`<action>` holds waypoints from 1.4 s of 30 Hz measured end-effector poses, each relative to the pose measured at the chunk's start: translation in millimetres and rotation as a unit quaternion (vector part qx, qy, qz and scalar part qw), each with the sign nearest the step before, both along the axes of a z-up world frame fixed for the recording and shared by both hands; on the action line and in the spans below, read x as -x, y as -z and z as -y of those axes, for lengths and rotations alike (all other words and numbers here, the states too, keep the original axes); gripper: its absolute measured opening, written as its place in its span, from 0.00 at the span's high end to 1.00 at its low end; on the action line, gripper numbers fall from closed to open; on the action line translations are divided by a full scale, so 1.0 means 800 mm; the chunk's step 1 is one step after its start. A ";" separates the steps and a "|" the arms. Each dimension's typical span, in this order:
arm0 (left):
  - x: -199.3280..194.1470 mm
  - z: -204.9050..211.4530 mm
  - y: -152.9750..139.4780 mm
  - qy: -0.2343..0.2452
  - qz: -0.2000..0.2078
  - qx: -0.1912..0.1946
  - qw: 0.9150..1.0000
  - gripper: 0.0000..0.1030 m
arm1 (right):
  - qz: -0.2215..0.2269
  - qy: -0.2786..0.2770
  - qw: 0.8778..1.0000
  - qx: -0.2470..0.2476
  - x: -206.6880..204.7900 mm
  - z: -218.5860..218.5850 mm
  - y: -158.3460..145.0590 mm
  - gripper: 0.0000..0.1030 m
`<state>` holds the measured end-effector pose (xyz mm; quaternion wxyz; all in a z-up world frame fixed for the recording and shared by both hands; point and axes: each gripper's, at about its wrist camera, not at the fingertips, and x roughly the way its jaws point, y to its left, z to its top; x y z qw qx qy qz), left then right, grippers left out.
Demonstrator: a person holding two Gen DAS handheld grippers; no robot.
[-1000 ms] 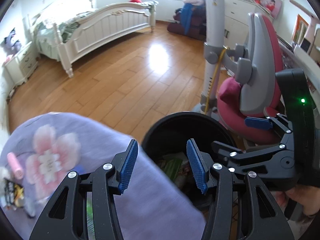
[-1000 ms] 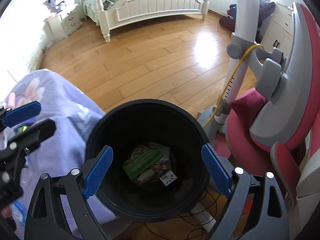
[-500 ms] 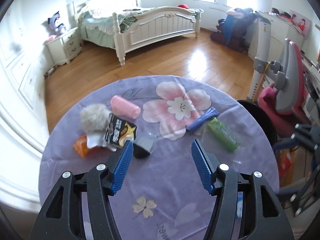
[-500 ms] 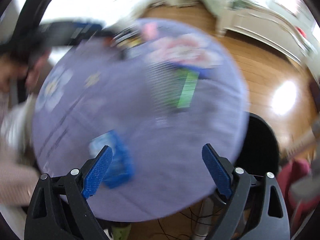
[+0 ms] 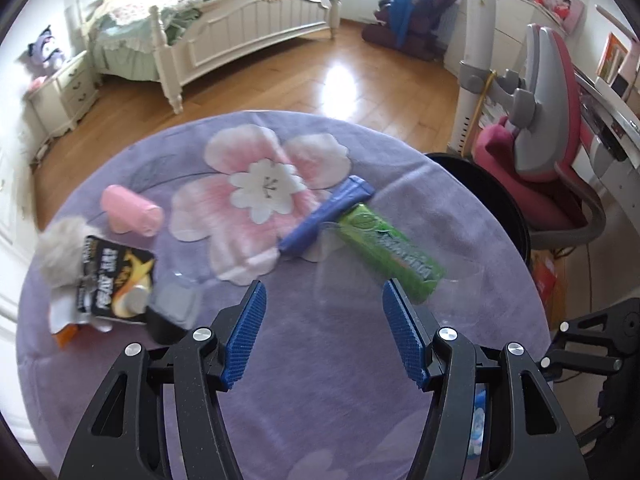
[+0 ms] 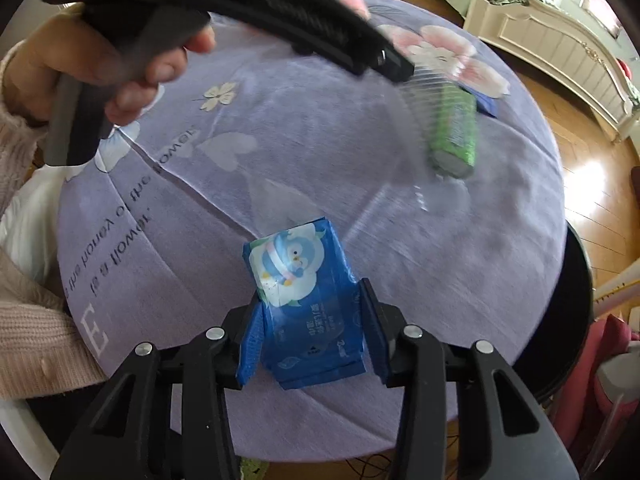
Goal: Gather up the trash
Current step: 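Grasp the blue wipe packet with the right tool, then grasp the clear plastic tray with the left tool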
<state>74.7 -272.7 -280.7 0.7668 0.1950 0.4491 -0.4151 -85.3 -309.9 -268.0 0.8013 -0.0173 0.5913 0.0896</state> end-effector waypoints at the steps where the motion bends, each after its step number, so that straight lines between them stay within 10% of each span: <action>1: 0.001 0.007 0.000 0.000 -0.007 0.002 1.000 0.40 | 0.001 0.004 1.000 0.002 0.002 0.004 -0.002 0.59; 4: -0.007 0.029 -0.005 -0.035 -0.025 0.006 0.999 0.28 | 0.006 0.018 1.000 0.004 0.007 0.016 -0.008 0.59; 10: -0.008 0.066 0.006 -0.031 0.006 -0.058 0.998 0.36 | 0.018 0.038 0.999 -0.002 0.006 0.036 -0.015 0.59; 15: -0.002 -0.027 0.032 -0.041 0.057 -0.139 0.988 0.37 | 0.041 0.042 0.998 -0.001 0.009 0.058 -0.034 0.58; 22: 0.010 -0.108 0.013 -0.102 -0.029 -0.086 0.991 0.37 | 0.070 0.046 0.996 0.010 -0.032 0.071 -0.052 0.58; 30: 0.083 -0.147 -0.025 0.046 0.036 -0.064 0.996 0.36 | 0.086 0.025 0.996 0.009 -0.038 0.066 -0.072 0.58; 42: 0.113 -0.121 -0.001 0.257 0.005 -0.100 0.961 0.36 | 0.076 0.040 0.996 0.011 -0.017 0.053 -0.083 0.58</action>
